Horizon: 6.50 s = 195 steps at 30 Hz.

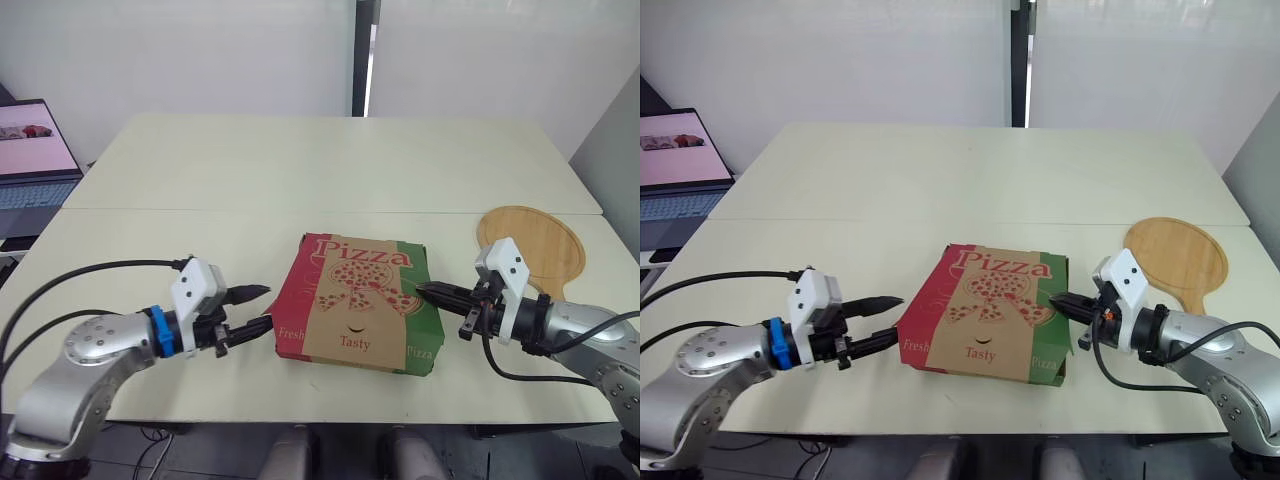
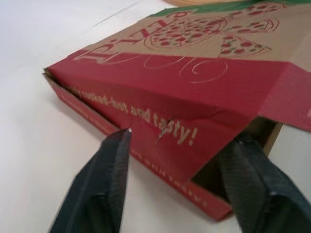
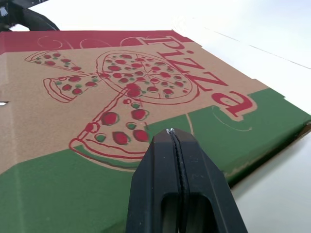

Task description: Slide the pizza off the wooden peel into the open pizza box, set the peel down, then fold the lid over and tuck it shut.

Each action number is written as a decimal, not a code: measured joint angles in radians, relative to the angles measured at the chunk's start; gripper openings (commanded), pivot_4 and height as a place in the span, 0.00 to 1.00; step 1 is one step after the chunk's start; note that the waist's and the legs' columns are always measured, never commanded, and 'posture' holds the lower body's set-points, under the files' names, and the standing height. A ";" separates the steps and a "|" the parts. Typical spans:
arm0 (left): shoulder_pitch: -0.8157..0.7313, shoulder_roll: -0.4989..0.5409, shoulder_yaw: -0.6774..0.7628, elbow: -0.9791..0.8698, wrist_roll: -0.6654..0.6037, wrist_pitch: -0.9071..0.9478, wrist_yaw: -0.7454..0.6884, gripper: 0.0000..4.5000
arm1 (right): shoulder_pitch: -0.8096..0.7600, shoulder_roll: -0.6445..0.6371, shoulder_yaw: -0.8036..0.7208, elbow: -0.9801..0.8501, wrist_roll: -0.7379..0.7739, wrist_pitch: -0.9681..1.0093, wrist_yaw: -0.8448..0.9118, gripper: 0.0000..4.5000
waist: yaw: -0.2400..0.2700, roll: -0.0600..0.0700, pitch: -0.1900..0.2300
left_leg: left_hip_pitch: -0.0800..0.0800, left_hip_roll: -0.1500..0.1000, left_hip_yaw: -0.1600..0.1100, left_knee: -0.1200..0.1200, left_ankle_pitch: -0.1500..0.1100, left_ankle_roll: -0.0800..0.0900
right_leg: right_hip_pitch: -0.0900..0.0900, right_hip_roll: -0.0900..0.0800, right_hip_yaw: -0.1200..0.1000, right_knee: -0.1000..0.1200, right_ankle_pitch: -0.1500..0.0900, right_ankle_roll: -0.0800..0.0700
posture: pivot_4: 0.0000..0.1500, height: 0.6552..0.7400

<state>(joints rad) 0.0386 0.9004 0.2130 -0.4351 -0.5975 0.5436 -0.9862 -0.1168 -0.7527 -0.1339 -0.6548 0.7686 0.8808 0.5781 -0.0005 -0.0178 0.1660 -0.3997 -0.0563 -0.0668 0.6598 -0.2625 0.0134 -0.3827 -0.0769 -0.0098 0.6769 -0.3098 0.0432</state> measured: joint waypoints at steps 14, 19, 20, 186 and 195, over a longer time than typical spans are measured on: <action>-0.192 0.120 0.007 0.271 -0.070 0.141 -0.204 0.14 | -0.001 0.000 0.011 0.049 -0.033 -0.043 0.056 0.00 | 0.000 0.000 0.001 | -0.001 -0.001 0.000 0.000 0.000 0.000 | -0.001 -0.001 0.000 0.001 0.000 0.000 | 1.00 0.86; -0.209 0.100 -0.078 0.304 -0.024 0.095 -0.249 0.01 | -0.001 0.000 0.011 0.049 -0.039 -0.043 0.062 0.00 | -0.002 0.001 0.001 | -0.001 0.000 0.000 0.000 0.000 0.000 | -0.002 -0.002 0.000 0.001 0.000 0.000 | 1.00 0.86; -0.224 0.085 -0.094 0.313 -0.015 0.086 -0.247 0.01 | -0.002 0.001 0.013 0.049 -0.039 -0.043 0.062 0.00 | -0.001 0.001 0.001 | -0.001 0.000 0.000 0.000 0.000 0.000 | -0.002 -0.002 0.000 0.001 0.000 0.000 | 1.00 0.86; -0.482 -0.071 -0.347 0.285 0.118 0.085 -0.223 0.01 | 0.008 -0.017 0.138 -0.041 -0.162 -0.099 0.047 0.00 | -0.001 0.000 0.000 | 0.000 -0.002 0.000 0.002 0.000 0.000 | 0.000 -0.001 -0.001 0.003 0.000 0.000 | 1.00 0.86; -0.495 -0.082 -0.366 0.312 0.163 0.053 -0.247 0.01 | -0.033 -0.017 0.011 -0.039 -0.098 -0.070 0.037 0.00 | -0.001 0.000 0.000 | 0.000 -0.002 0.000 0.002 0.000 0.000 | 0.000 -0.001 -0.001 0.003 0.000 0.000 | 1.00 0.86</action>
<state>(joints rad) -0.4564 0.8187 -0.1527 -0.1233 -0.4348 0.5970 -1.2327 -0.1501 -0.7693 -0.1233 -0.6942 0.6701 0.8106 0.6154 -0.0015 -0.0181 0.1664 -0.4001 -0.0581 -0.0672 0.6618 -0.2625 0.0136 -0.3829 -0.0779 -0.0106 0.6800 -0.3098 0.0433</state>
